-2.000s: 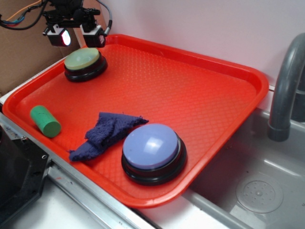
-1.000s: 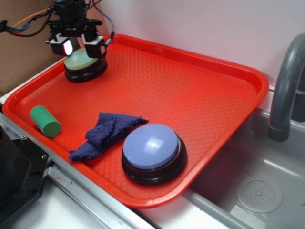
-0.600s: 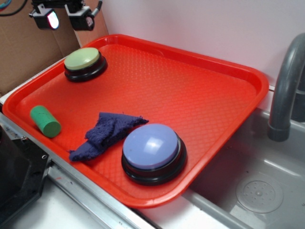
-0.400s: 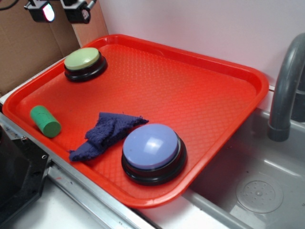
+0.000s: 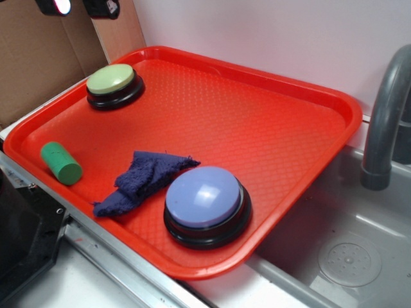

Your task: Push the green button.

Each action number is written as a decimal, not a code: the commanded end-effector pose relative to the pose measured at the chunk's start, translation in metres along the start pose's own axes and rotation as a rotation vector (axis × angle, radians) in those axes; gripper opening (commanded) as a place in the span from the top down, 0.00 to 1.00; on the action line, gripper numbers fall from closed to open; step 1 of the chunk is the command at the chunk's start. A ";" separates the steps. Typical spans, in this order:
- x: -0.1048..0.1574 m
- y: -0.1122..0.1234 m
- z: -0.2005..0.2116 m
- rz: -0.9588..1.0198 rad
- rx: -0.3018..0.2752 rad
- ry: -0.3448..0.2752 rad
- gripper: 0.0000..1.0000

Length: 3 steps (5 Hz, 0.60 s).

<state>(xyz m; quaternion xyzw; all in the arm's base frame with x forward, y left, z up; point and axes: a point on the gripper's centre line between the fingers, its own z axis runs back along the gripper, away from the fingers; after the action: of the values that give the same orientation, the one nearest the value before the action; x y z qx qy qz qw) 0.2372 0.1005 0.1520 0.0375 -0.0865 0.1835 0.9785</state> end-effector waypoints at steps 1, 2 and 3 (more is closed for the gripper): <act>-0.005 -0.001 0.022 -0.027 0.025 -0.007 0.00; -0.010 -0.004 0.025 -0.036 0.033 0.005 0.00; -0.012 -0.004 0.028 -0.023 0.025 0.010 0.00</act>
<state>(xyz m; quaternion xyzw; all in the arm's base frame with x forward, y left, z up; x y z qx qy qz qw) 0.2247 0.0822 0.1593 0.0454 -0.0511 0.1750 0.9822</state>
